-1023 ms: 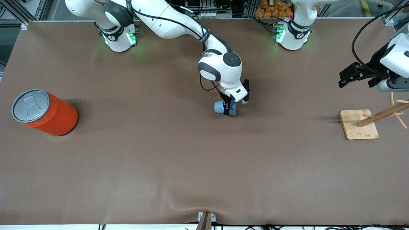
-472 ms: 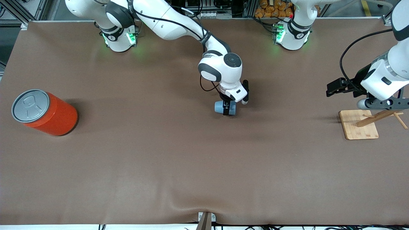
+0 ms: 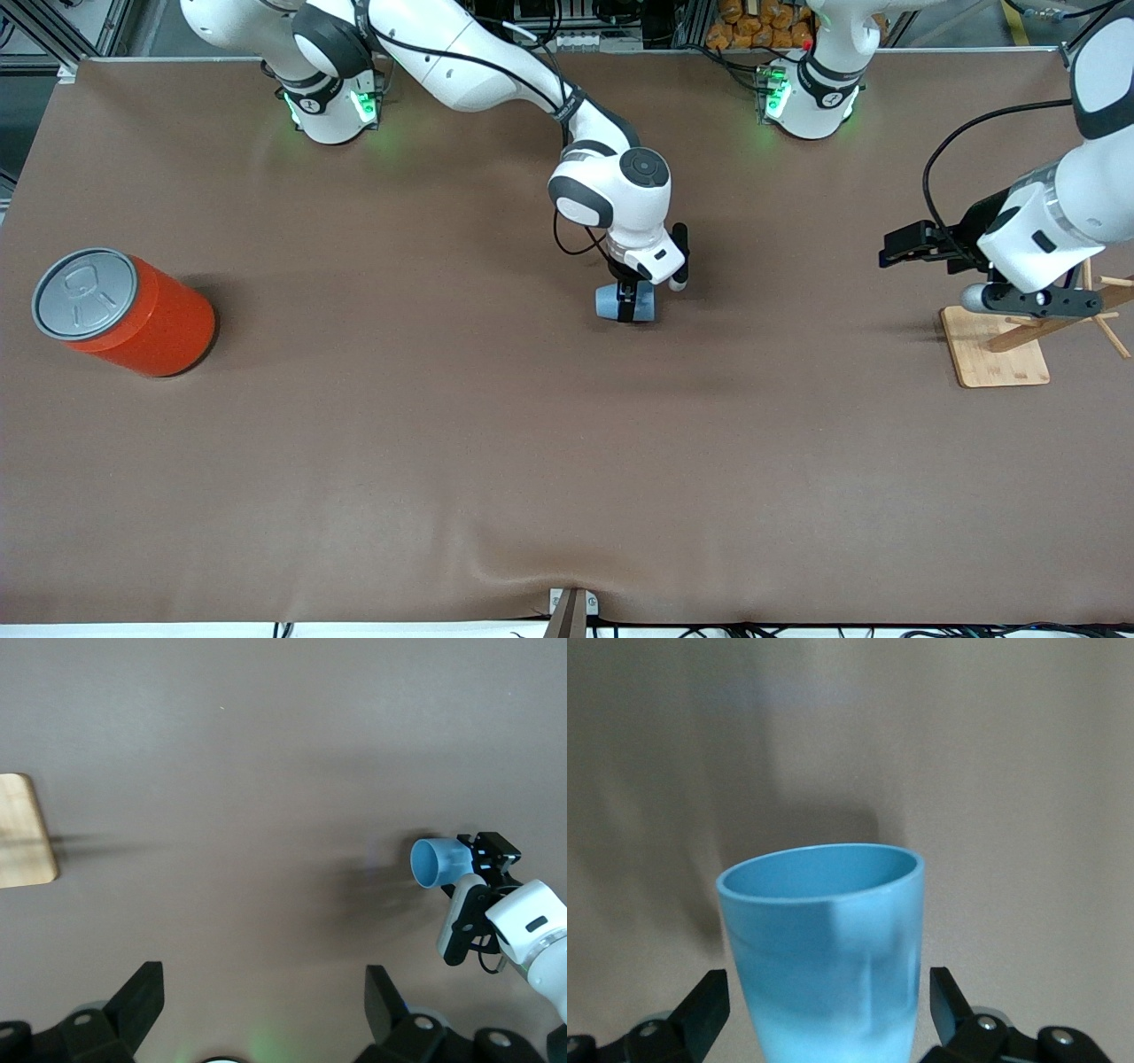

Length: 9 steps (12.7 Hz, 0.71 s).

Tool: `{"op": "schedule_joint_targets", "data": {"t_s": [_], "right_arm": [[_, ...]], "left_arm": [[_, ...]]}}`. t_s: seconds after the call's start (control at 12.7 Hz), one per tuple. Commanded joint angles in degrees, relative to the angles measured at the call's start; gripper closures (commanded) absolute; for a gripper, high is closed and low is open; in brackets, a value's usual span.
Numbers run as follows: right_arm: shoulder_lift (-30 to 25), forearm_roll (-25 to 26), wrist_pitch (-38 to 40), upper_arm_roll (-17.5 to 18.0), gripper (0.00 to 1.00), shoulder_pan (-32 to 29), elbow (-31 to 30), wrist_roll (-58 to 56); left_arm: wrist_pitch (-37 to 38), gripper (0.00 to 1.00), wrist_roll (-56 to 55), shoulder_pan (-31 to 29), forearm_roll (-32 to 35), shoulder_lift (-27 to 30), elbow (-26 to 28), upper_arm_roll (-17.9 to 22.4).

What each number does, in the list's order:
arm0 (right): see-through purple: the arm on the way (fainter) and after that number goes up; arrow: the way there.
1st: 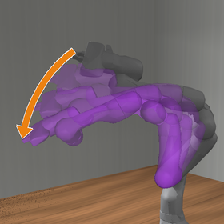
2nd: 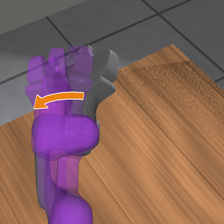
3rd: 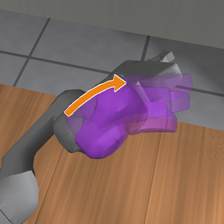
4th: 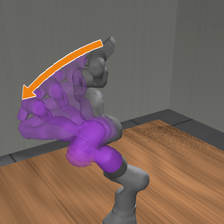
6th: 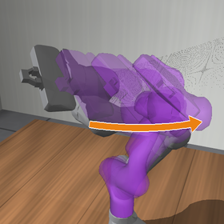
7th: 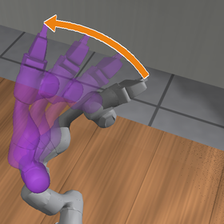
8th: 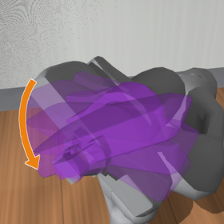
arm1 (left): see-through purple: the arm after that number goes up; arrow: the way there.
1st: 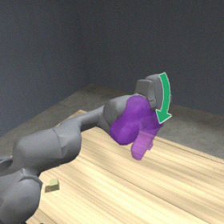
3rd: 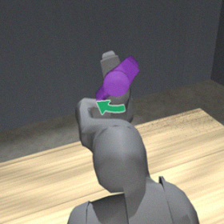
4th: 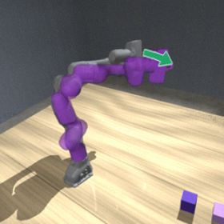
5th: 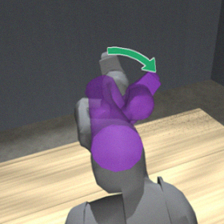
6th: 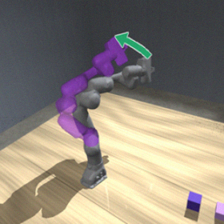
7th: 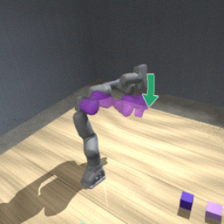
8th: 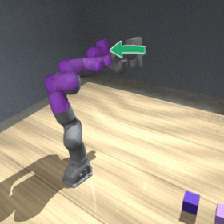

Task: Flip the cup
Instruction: 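Hold the cup at the middle while the left gripper moves toward it, then lay the cup on its side and open the right gripper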

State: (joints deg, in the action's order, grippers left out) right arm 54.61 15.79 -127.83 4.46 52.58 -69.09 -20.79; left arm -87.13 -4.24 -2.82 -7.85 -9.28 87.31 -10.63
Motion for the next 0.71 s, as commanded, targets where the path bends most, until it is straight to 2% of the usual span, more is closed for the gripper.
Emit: {"op": "schedule_joint_targets", "data": {"t_s": [0.0,0.24,0.39,0.63], "right_arm": [[-0.3,1.2,0.2,0.1,0.00,-0.1,1.0,0.7],[-1.7,0.9,0.9,0.2,0.00,-0.4,1.0,0.5],[-3.3,0.7,1.8,0.2,0.00,-0.4,0.5,0.4],[-5.4,0.3,3.7,0.5,0.00,-0.5,0.4,0.5]], "left_arm": [[-0.4,0.00,0.1,1.8,-0.7,-3.0,-0.5,-0.4],[-2.4,0.00,1.4,1.8,-1.5,-6.2,-0.1,-0.7],[-3.2,0.00,4.1,1.3,-5.5,-8.7,0.2,-0.6],[-3.5,0.00,4.1,1.8,-5.4,-8.9,0.1,-0.5]]}}
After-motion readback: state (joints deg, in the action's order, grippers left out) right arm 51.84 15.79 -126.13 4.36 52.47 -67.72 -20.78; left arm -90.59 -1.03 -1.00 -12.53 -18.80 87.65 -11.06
